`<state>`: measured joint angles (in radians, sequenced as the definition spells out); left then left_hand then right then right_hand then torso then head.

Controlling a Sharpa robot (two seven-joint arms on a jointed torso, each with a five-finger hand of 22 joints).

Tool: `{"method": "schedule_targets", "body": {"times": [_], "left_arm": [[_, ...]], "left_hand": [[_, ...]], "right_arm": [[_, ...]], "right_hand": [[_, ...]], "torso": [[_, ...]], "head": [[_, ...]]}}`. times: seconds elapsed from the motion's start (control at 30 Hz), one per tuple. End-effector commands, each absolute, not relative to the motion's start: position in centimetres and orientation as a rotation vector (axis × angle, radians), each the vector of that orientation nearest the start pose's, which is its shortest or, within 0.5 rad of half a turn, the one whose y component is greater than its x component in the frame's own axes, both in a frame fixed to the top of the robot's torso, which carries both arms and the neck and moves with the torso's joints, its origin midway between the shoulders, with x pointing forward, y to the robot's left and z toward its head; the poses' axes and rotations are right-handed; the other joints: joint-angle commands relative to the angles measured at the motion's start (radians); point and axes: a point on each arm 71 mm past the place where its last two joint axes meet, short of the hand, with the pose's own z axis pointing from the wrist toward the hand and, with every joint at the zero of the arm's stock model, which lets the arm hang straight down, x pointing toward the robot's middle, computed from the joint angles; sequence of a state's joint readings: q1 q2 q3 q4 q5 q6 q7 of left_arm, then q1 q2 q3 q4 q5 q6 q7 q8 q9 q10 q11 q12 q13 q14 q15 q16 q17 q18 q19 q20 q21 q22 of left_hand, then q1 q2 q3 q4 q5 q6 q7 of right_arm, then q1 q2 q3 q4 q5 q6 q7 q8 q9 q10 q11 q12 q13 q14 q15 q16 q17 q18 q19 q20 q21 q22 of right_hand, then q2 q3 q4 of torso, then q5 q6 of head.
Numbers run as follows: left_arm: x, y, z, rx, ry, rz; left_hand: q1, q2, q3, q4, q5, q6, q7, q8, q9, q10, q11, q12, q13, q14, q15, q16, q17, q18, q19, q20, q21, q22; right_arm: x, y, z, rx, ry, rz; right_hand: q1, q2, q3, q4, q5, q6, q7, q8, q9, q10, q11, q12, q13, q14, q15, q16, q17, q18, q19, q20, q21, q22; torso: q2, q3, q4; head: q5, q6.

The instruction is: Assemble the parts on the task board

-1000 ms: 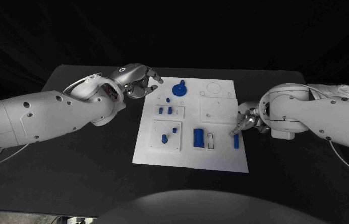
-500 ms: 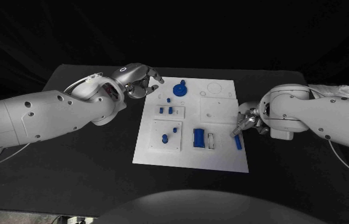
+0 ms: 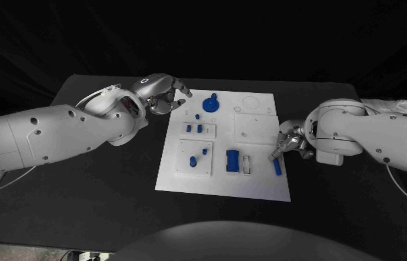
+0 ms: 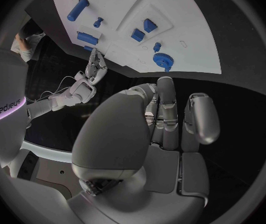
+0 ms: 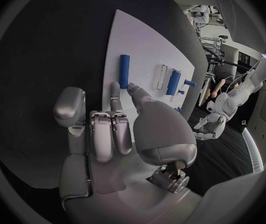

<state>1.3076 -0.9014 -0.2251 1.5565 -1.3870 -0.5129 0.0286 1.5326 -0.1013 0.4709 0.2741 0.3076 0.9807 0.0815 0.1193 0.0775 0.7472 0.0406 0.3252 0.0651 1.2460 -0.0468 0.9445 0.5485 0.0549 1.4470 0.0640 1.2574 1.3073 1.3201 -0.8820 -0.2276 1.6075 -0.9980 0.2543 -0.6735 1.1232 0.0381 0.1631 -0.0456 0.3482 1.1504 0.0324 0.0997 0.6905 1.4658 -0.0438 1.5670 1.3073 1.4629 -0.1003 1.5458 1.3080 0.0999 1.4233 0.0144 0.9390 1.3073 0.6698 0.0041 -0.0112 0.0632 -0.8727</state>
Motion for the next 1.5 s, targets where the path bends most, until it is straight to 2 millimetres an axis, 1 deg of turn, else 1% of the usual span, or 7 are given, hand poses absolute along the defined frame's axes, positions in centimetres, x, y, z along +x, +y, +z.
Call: {"method": "schedule_targets", "body": {"times": [0.03,0.3,0.53,0.93,1.13,1.37,1.5], "left_arm": [[47.0,21.8,-18.3,0.200,1.546,-0.711],[47.1,21.6,-18.4,0.204,1.549,-0.713],[47.2,21.4,-18.4,0.206,1.551,-0.714],[47.2,21.4,-18.5,0.208,1.558,-0.714],[47.2,21.3,-18.5,0.210,1.562,-0.715],[47.2,21.3,-18.5,0.210,1.565,-0.714],[47.2,21.3,-18.5,0.209,1.570,-0.711]], "left_hand": [[0.004,-0.003,0.007,-0.001,-0.004,0.008,0.000,0.006,-0.001,0.008,0.000,0.005,-0.001,-0.003,0.003,0.002,-0.001,0.008,-0.007,0.002,0.000,0.181],[0.004,-0.003,0.007,-0.001,-0.004,0.008,0.000,0.006,-0.001,0.008,0.000,0.005,-0.001,-0.003,0.003,0.002,-0.001,0.008,-0.007,0.002,0.000,0.181],[0.004,-0.003,0.007,-0.001,-0.004,0.008,0.000,0.006,-0.001,0.008,0.000,0.005,-0.001,-0.003,0.003,0.002,-0.001,0.008,-0.007,0.002,0.000,0.181],[0.004,-0.004,0.010,-0.001,-0.004,0.008,0.000,0.007,-0.002,0.008,0.000,0.005,-0.001,-0.004,0.003,0.001,-0.003,0.008,-0.008,0.002,-0.002,0.181],[0.004,-0.004,0.010,-0.001,-0.004,0.008,0.000,0.007,-0.002,0.008,0.000,0.005,-0.001,-0.004,0.003,0.001,-0.003,0.008,-0.008,0.002,-0.002,0.181],[0.004,-0.004,0.010,-0.001,-0.004,0.008,0.000,0.007,-0.002,0.008,0.000,0.005,-0.001,-0.004,0.003,0.001,-0.003,0.008,-0.008,0.002,-0.002,0.181],[0.004,-0.004,0.010,-0.001,-0.004,0.008,0.000,0.007,-0.002,0.008,0.000,0.005,-0.001,-0.005,0.003,0.001,-0.003,0.008,-0.008,0.002,-0.002,0.181]], "right_arm": [[43.8,-22.6,-24.2,0.128,2.597,0.208],[44.5,-21.4,-21.6,0.141,2.582,0.278],[44.7,-19.5,-20.9,0.133,2.602,0.335],[45.8,-17.5,-20.9,0.153,2.617,0.368],[46.0,-16.8,-21.4,0.188,2.637,0.394],[45.8,-16.8,-22.4,0.235,2.662,0.405],[45.7,-16.9,-23.0,0.273,2.674,0.415]], "right_hand": [[0.004,0.002,0.008,-0.005,0.001,0.002,-0.004,-0.010,-0.133,0.105,-0.005,0.004,0.263,0.099,-0.002,-0.005,0.229,0.008,-0.007,-0.001,-0.007,0.114],[0.001,0.003,0.009,-0.004,0.000,0.003,-0.004,-0.010,-0.132,0.105,-0.005,0.004,0.263,0.099,-0.002,-0.006,0.229,0.009,-0.008,-0.002,-0.013,0.113],[-0.003,0.003,0.010,-0.003,-0.001,0.004,-0.005,-0.009,-0.132,0.105,-0.006,0.004,0.263,0.099,-0.002,-0.006,0.229,0.010,-0.009,-0.002,-0.017,0.112],[-0.009,0.007,0.014,-0.001,-0.002,0.006,-0.005,-0.009,-0.131,0.105,-0.006,0.004,0.263,0.099,-0.003,-0.004,0.231,0.010,-0.010,-0.003,-0.023,0.110],[-0.013,0.009,0.016,0.000,-0.001,0.005,-0.005,-0.009,-0.131,0.105,-0.006,0.004,0.263,0.099,-0.003,-0.006,0.229,0.011,-0.012,-0.003,-0.031,0.108],[-0.019,0.010,0.019,0.002,-0.001,0.003,-0.004,-0.010,-0.131,0.105,-0.006,0.004,0.263,0.098,-0.003,-0.009,0.225,0.013,-0.015,-0.003,-0.044,0.105],[-0.025,0.011,0.021,0.004,-0.003,0.002,-0.004,-0.011,-0.130,0.105,-0.005,0.004,0.263,0.097,-0.003,-0.012,0.223,0.014,-0.017,-0.003,-0.051,0.103]], "torso": [[0.000,0.0001,0.0002],[0.000,-0.0002,0.0003],[0.001,-0.0001,0.0011],[0.000,-0.0011,0.0015],[0.000,-0.0005,0.0005],[0.000,-0.0002,0.0002],[0.000,0.0000,0.0001]], "head": [[-0.002,0.000],[-0.007,0.000],[-0.009,0.000],[-0.010,0.000],[-0.009,0.000],[-0.006,0.000],[-0.007,0.000]]}}
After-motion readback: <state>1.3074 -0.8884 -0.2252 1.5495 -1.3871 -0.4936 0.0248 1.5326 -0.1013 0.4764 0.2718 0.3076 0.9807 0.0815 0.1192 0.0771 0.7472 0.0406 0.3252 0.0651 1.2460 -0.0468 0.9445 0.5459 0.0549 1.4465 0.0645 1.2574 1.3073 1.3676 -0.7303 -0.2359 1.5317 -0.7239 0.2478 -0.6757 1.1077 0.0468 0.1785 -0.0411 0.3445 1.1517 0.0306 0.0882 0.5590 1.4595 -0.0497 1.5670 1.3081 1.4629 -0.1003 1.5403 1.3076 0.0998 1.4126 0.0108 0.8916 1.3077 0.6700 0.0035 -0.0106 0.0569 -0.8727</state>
